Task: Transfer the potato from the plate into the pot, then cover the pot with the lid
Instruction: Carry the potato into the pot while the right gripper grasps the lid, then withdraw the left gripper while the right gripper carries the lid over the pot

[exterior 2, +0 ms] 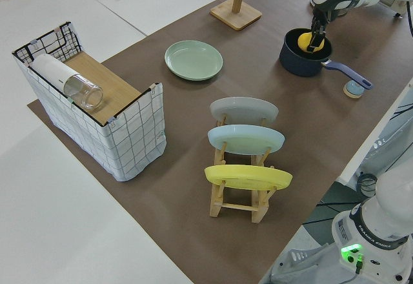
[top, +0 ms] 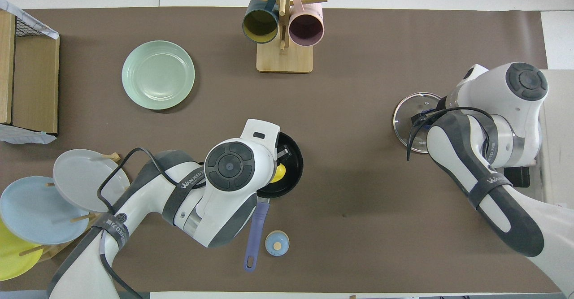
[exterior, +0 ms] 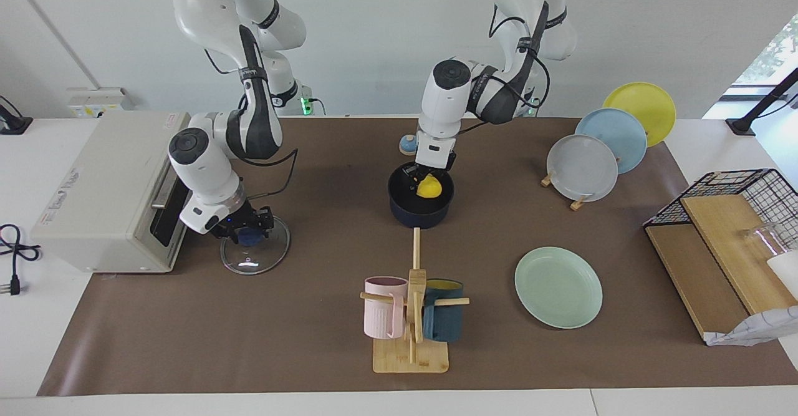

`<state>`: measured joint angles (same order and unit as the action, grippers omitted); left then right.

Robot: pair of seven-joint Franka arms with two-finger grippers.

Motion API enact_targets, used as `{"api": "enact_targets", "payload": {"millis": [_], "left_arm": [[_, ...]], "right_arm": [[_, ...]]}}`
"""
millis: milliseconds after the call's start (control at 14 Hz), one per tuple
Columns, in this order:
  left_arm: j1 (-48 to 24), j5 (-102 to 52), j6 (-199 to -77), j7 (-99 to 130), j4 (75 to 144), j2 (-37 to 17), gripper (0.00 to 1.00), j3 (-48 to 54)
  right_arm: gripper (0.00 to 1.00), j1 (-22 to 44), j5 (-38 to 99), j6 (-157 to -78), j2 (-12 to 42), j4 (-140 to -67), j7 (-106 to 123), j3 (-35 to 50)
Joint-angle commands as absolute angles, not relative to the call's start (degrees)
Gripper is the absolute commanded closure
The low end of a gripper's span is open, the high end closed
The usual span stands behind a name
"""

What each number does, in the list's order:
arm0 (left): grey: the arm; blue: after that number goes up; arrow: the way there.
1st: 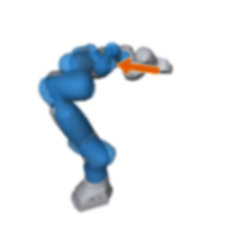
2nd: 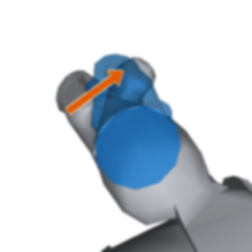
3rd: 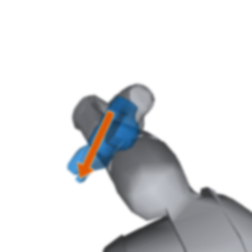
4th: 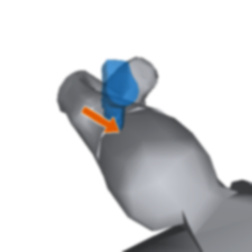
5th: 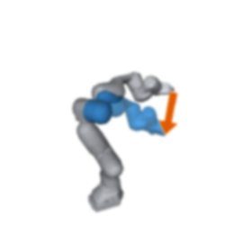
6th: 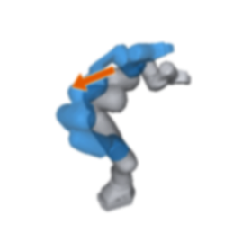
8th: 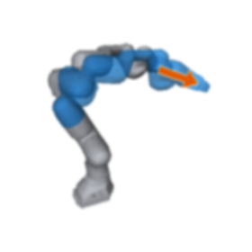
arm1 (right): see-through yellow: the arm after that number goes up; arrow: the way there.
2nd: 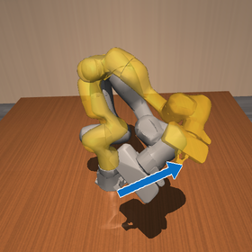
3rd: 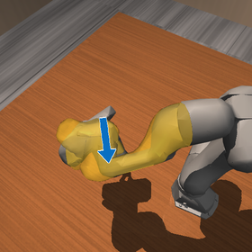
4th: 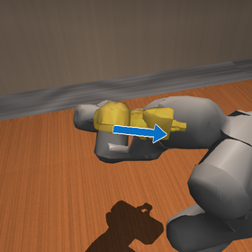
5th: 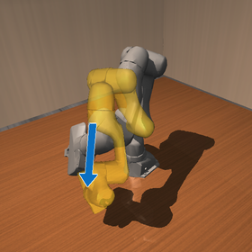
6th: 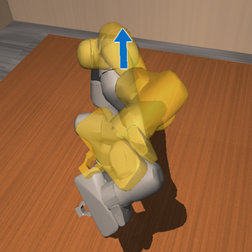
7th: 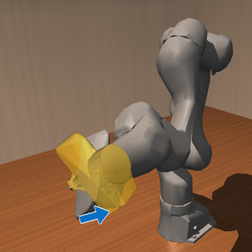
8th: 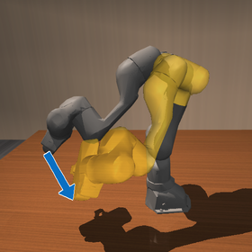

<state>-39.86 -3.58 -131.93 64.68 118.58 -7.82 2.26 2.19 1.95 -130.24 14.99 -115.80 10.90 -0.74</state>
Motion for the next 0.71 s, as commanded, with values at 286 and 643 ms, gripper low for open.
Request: {"api": "enact_targets", "payload": {"millis": [286, 643], "left_arm": [[-40.1, -4.2, -137.5, 58.4, 121.2, -9.7, 1.0, 1.1], [-40.8, -4.1, -138.0, 54.2, 121.2, -10.6, 1.0, 1.1]], "right_arm": [[1.0, 4.1, 3.5, -116.3, 13.1, -105.9, 12.7, -0.4], [1.0, 4.0, 3.7, -111.3, 12.0, -102.2, 6.2, 3.2]]}}
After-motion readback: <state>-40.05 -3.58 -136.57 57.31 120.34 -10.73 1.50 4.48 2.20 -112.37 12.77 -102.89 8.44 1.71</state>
